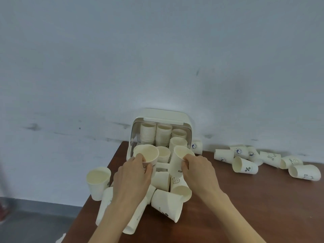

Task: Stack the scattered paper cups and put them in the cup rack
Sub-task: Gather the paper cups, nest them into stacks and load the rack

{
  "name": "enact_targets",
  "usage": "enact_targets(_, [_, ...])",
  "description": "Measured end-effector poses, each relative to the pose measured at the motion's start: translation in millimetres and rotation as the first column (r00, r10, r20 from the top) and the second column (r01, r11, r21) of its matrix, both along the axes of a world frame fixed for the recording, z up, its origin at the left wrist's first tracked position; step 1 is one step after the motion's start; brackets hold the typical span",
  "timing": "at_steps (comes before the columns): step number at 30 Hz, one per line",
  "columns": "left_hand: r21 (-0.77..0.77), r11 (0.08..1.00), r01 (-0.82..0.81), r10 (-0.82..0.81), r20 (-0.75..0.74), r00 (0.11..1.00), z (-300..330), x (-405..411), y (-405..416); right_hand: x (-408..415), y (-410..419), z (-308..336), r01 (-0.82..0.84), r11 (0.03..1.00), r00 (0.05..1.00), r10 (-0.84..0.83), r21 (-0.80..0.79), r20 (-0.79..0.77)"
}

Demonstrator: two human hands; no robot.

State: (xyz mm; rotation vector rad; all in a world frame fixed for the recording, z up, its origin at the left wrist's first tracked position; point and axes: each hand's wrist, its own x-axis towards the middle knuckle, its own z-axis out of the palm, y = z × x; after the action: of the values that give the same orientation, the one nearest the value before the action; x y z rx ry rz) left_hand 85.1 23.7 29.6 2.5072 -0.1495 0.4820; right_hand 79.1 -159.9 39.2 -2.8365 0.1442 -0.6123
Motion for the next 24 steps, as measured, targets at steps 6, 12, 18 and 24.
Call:
enact_targets(6, [-0.006,1.0,-0.018,0.018,0.009,1.0,-11.4,9.7,14.7,33.0,12.9,-2.0,-0.044,0.999,0.996,0.043,0.021,0.075])
enact_targets(12, [0.008,1.0,-0.017,0.017,-0.009,1.0,-16.6,18.4,22.2,66.8,23.7,4.6,-0.066,0.998,0.99,0.064,0.009,0.128])
enact_targets(18, [0.013,1.0,-0.003,0.003,-0.004,1.0,-21.2,23.0,24.3,93.6,35.6,2.1,-0.067,0.998,0.995,0.068,-0.02,0.075])
enact_targets(24, [-0.004,1.0,0.022,-0.022,0.014,1.0,-24.6,24.1,27.4,105.9,41.1,-8.1,-0.049,0.995,0.998,0.052,-0.082,0.035])
